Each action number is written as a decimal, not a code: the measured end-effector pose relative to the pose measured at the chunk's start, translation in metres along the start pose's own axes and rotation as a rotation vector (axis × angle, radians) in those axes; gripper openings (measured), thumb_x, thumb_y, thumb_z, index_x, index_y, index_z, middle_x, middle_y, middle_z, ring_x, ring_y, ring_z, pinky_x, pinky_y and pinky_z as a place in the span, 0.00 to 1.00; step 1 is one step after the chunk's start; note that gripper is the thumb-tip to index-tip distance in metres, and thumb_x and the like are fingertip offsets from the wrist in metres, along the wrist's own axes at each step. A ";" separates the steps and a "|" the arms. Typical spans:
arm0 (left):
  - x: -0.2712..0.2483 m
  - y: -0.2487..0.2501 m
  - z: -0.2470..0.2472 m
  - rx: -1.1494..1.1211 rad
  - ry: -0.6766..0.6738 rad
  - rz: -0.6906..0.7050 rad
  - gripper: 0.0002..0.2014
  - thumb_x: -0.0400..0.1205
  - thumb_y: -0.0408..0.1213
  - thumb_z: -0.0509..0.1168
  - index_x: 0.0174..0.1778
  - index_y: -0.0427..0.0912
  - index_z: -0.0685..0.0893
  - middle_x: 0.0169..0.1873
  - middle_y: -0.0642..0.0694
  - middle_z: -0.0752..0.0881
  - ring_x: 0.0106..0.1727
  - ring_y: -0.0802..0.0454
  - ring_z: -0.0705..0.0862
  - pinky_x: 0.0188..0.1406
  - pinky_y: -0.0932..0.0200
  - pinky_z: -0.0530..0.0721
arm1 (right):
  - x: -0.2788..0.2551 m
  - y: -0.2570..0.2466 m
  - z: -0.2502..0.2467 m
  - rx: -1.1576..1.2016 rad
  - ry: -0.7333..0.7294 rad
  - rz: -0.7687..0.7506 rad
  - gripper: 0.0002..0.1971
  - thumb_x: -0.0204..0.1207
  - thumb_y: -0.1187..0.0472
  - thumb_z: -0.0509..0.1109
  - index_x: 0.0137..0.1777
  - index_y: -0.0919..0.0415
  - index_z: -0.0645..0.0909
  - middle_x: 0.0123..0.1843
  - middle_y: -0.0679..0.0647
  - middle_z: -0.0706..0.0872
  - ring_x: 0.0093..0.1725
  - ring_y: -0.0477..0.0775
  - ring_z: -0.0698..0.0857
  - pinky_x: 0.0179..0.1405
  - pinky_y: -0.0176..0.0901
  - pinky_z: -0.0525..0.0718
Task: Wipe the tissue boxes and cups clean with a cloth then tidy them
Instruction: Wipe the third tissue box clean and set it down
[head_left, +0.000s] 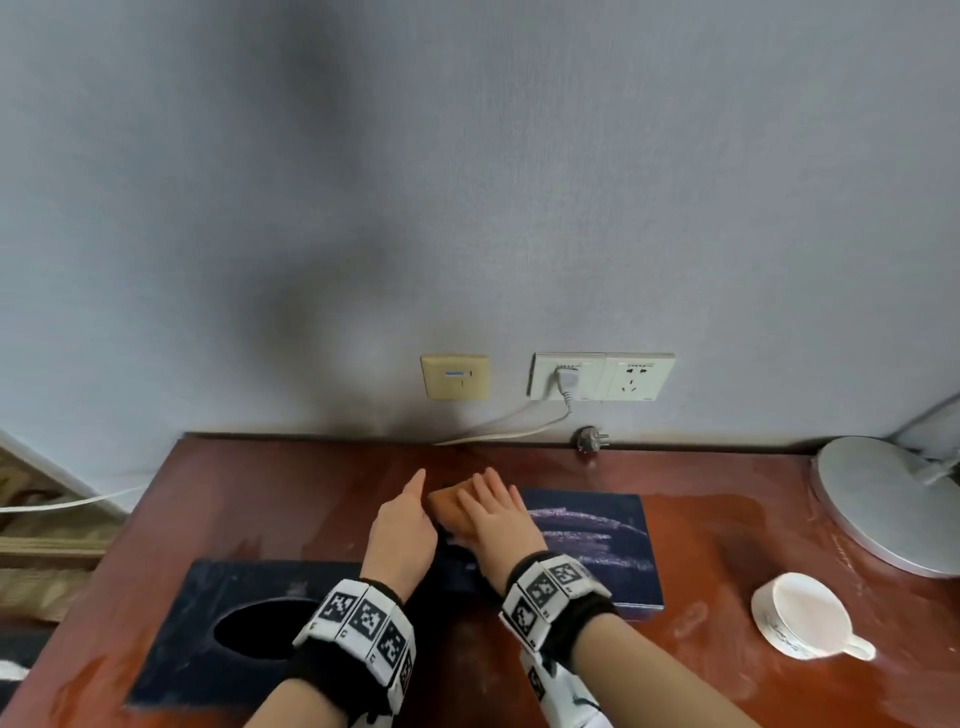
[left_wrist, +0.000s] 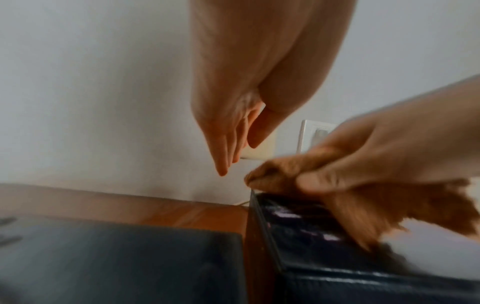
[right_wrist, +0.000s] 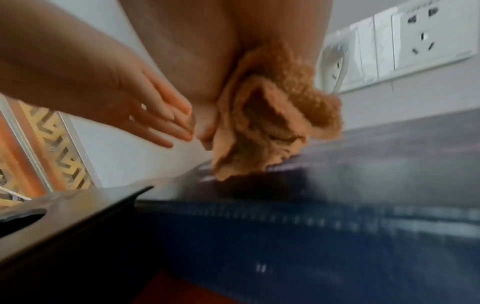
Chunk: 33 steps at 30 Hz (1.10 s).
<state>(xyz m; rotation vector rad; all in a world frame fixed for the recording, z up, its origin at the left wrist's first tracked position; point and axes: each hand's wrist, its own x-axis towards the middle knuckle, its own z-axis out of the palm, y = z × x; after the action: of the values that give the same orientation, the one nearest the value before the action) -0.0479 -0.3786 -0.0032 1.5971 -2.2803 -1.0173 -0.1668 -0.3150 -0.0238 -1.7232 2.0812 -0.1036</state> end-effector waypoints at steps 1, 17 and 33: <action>-0.003 0.002 -0.003 0.011 -0.016 0.030 0.27 0.84 0.25 0.51 0.81 0.43 0.63 0.68 0.35 0.79 0.67 0.39 0.79 0.65 0.55 0.75 | -0.001 -0.004 0.006 -0.020 -0.065 0.013 0.36 0.81 0.47 0.59 0.82 0.59 0.47 0.84 0.59 0.41 0.83 0.58 0.38 0.80 0.53 0.38; 0.011 0.010 0.049 0.822 -0.364 0.318 0.45 0.76 0.71 0.43 0.82 0.50 0.35 0.81 0.38 0.33 0.83 0.42 0.35 0.80 0.41 0.41 | -0.089 0.139 -0.040 -0.224 -0.235 0.165 0.68 0.57 0.38 0.79 0.80 0.55 0.28 0.80 0.50 0.25 0.81 0.52 0.33 0.78 0.53 0.33; -0.032 0.025 0.045 0.680 -0.585 0.636 0.36 0.82 0.22 0.51 0.84 0.49 0.47 0.83 0.43 0.38 0.84 0.47 0.43 0.82 0.54 0.48 | -0.086 0.126 -0.032 -0.279 -0.129 0.141 0.66 0.59 0.38 0.78 0.81 0.62 0.33 0.83 0.58 0.32 0.82 0.55 0.33 0.78 0.45 0.32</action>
<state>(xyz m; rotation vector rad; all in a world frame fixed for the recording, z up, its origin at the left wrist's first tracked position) -0.0764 -0.3263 -0.0144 0.5807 -3.4591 -0.6045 -0.2832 -0.2123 -0.0122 -1.6772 2.1927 0.3466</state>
